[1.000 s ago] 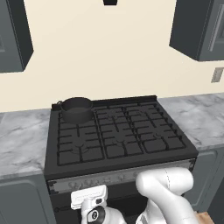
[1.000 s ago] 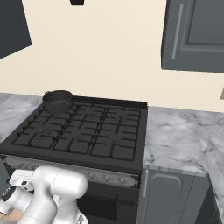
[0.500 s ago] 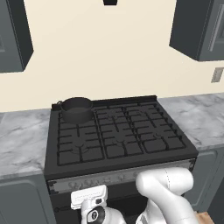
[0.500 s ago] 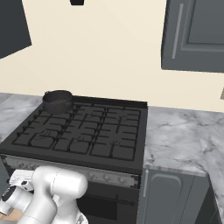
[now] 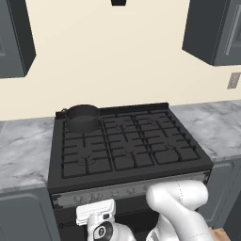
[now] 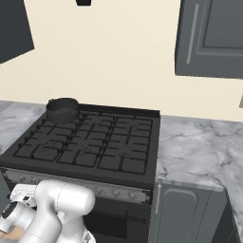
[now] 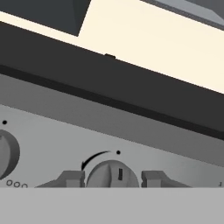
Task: Turn on the burner for the pot on the stove. Wait thirty seconds for the pot to heat up. Then add the eggplant to the pot.
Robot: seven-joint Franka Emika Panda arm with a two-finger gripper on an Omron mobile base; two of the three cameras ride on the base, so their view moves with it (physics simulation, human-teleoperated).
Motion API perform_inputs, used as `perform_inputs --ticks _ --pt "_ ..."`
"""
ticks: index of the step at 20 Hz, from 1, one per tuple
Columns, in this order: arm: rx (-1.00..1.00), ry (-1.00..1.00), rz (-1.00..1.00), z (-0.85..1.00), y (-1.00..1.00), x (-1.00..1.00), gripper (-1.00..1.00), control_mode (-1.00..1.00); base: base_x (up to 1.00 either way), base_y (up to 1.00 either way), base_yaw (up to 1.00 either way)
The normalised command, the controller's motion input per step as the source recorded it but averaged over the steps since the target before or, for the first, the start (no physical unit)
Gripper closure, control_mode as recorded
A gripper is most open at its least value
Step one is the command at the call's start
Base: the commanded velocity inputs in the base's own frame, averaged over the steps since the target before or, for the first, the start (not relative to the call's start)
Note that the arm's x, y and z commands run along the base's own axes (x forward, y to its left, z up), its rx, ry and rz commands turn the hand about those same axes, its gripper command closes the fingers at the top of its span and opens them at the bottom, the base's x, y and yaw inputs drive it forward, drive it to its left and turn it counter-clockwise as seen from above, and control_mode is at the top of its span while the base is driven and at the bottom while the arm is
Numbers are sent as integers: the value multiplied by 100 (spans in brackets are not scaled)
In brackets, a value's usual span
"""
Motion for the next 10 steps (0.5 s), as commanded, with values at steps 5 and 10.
perform_inputs --ticks 5,10 --pt "0 0 0 0 0 0 100 -100 0 0 0" --pt "-1 0 7 0 0 -3 100 -100 0 0 0"
